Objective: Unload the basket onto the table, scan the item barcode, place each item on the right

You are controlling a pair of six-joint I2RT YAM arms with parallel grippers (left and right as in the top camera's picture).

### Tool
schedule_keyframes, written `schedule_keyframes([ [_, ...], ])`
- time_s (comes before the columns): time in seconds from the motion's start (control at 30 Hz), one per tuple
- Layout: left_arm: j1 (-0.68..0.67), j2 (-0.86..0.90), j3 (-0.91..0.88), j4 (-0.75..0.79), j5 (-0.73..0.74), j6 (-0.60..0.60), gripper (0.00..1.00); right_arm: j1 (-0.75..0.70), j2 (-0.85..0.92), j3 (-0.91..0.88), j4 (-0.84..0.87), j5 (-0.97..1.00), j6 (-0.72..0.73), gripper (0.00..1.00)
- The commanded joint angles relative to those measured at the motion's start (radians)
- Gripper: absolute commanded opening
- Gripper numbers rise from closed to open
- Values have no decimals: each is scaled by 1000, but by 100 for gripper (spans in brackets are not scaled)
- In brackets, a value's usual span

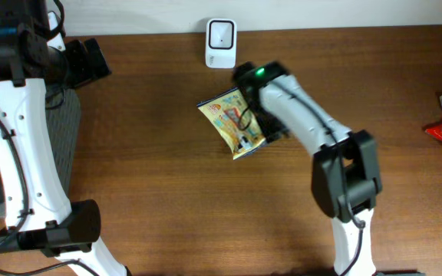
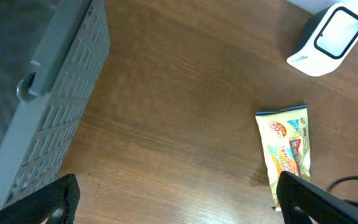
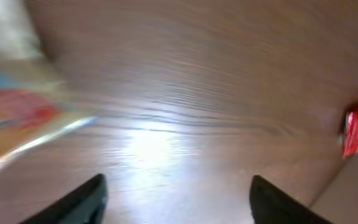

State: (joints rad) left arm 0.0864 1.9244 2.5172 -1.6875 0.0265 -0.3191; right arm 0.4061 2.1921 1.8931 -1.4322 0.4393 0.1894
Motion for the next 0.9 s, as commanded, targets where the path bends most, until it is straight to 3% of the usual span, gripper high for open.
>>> schedule_keyframes([
  [0.0, 6, -2, 4, 0, -4, -10, 99, -63, -39, 99, 8, -294, 33, 75],
  [0.07, 6, -2, 5, 0, -4, -10, 99, -83, -39, 122, 72, -601, 32, 69],
  [0.1, 6, -2, 5, 0, -4, -10, 99, -87, -39, 121, 132, -751, 29, 60],
  [0.17, 6, -2, 5, 0, -4, -10, 99, -72, -35, 114, 233, -864, 29, 46],
  [0.27, 6, -2, 4, 0, -4, -10, 99, -43, -24, 113, 304, -790, 50, 43],
  [0.37, 6, -2, 5, 0, -4, -10, 99, -23, 11, 106, 364, -671, 219, 29],
  [0.5, 6, -2, 5, 0, -4, -10, 99, 0, 91, 106, 404, -681, 330, 30],
  [0.67, 6, -2, 4, 0, -4, -10, 99, 49, 208, 106, 383, -688, 332, 30],
  [0.77, 6, -2, 5, 0, -4, -10, 99, 55, 214, 107, 281, -577, 292, 44],
  [0.87, 6, -2, 5, 0, -4, -10, 99, 45, 180, 127, 194, -363, 210, 50],
])
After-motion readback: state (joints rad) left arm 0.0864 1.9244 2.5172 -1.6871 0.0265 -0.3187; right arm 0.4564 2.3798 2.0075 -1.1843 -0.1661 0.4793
